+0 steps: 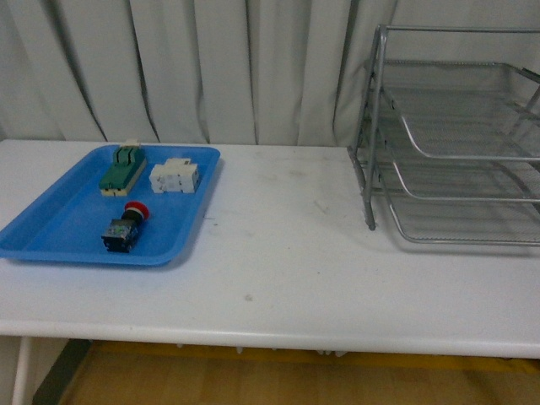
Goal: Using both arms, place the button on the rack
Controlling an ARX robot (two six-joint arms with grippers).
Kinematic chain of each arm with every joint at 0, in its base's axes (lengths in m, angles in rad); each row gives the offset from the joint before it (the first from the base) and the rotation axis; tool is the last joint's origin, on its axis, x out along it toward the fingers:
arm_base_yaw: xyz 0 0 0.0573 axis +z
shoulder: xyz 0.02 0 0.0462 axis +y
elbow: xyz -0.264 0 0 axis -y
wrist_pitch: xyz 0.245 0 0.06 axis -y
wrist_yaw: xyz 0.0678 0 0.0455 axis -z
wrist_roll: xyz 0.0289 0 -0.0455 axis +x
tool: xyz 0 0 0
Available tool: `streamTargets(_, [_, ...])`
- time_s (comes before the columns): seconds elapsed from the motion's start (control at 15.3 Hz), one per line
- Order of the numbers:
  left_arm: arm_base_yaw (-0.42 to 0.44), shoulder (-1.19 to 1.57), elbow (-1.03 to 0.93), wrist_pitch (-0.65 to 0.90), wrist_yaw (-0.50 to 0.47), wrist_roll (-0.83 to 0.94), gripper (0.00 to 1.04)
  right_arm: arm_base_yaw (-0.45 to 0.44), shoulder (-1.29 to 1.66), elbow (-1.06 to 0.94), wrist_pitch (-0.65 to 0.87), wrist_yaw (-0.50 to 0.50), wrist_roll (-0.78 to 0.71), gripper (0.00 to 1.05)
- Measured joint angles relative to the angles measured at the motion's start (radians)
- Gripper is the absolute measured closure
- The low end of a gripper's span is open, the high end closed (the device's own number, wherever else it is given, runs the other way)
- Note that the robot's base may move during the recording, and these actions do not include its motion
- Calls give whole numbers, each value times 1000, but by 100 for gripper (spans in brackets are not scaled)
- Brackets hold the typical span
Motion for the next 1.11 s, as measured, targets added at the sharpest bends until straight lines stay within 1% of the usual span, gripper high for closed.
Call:
streamTargets(0.85, [0,0,0,0,0,0,7,0,0,0,0,0,0,6])
streamTargets(0.92, [0,0,0,0,0,0,7,-5,10,11,-45,-26,33,6])
streamTargets(0.98, [0,0,0,0,0,0,7,19,148,79,-103,-127,218,6])
streamTargets(1.05, [0,0,0,0,0,0,7,69,279,145,10,-128,423,6])
streamTargets(1.11, [0,0,0,0,0,0,7,92,371,185,165,-121,612,6])
